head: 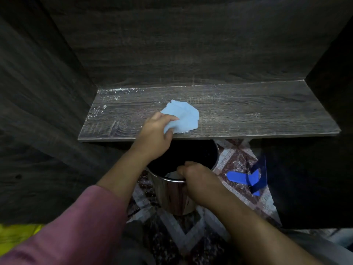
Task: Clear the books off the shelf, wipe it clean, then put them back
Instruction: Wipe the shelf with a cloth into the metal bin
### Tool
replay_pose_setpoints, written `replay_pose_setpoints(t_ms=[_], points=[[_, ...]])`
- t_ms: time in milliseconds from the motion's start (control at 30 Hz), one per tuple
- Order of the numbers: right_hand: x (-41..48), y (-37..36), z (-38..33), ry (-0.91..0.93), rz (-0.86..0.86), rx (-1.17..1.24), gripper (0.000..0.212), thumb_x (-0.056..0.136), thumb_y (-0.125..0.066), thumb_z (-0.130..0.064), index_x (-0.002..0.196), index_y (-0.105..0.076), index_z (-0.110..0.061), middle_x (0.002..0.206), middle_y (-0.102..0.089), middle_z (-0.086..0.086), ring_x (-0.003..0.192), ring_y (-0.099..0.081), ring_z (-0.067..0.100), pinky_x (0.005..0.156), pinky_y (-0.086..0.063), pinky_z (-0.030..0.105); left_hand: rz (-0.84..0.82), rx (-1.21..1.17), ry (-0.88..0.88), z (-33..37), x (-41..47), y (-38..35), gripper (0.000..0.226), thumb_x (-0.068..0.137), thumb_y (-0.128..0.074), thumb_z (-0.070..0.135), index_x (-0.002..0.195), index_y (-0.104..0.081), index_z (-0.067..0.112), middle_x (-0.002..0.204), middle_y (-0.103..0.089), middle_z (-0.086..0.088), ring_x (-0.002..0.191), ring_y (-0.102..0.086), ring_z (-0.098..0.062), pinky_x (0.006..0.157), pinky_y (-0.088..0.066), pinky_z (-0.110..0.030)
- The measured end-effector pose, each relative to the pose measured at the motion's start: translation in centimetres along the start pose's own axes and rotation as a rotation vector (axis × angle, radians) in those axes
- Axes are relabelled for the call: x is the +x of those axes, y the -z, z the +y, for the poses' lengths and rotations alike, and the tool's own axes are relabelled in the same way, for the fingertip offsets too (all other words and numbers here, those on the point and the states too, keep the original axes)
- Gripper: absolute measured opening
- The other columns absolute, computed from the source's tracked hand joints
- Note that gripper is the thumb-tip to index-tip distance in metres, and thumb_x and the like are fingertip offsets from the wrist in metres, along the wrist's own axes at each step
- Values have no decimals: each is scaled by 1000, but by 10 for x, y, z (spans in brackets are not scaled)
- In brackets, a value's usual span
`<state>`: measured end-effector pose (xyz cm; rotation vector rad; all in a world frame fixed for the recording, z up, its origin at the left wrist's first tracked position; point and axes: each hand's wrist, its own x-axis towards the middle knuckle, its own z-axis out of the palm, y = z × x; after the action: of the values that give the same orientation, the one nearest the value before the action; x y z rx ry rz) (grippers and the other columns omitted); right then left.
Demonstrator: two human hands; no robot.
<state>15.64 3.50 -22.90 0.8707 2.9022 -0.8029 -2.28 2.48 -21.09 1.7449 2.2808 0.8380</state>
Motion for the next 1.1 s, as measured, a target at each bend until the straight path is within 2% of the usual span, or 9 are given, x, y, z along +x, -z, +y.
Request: replay_pose_setpoints(t_ms=[167,333,433,500,600,733,833,933,1100], points=[[-4,1,1,-5,-7,6,26,85,-52,-4,107,-62,-11,105,-54,12,100,-58,33,73,-42,31,-43,-61,-17,9,-13,0,39,84,-58,3,118,-65,20,117,-58,-2,110,-56,-22,93,-39,-23],[-7,2,4,3,-30,-23,21,83,-52,-3,101,-62,-10,102,-55,11,97,-58,32,68,-39,31,-146,-136,-48,17,-26,6,38,87,-60,5,118,-64,26,118,-56,3,114,-54,-17,100,-42,-31],[-7,1,4,4,-38,-40,19,84,-52,-2,99,-61,-10,102,-54,11,97,-58,30,66,-33,28,-241,-158,-66,20,-25,14,37,88,-62,5,118,-65,26,114,-58,7,108,-53,-7,93,-35,-9],[-6,2,5,3,-24,-32,21,83,-54,-3,101,-61,-11,103,-54,11,98,-58,31,67,-36,28,-259,-212,-51,18,-17,23,36,88,-61,3,118,-65,24,112,-59,8,105,-53,-3,87,-33,-2],[-6,3,8,-8,-10,-15,27,81,-55,-3,106,-62,-12,105,-55,11,99,-58,33,72,-44,32,-85,-185,-8,6,7,33,36,88,-61,0,118,-64,20,116,-60,-1,108,-54,-11,87,-31,-1],[-5,2,8,0,10,-11,25,84,-54,-4,106,-62,-11,103,-54,11,98,-58,33,74,-47,33,206,-59,118,-20,42,37,35,87,-62,2,121,-64,13,121,-58,-16,111,-54,-27,88,-30,-10],[-3,3,8,8,33,-14,23,85,-54,-4,105,-62,-11,103,-55,11,96,-59,33,72,-44,30,278,-4,174,-40,64,33,37,90,-60,7,126,-59,12,123,-53,-19,115,-51,-32,96,-31,-19],[-4,6,9,12,50,-1,20,86,-54,-5,103,-63,-9,103,-56,11,96,-59,33,73,-44,31,189,89,139,-56,77,22,42,91,-61,13,133,-54,11,128,-50,-21,121,-46,-37,105,-32,-33],[-4,3,11,6,47,-23,18,86,-54,-6,101,-61,-11,100,-56,10,94,-59,34,69,-40,29,3,163,8,-52,81,7,38,96,-55,20,135,-55,15,135,-52,-16,125,-45,-35,107,-30,-37]])
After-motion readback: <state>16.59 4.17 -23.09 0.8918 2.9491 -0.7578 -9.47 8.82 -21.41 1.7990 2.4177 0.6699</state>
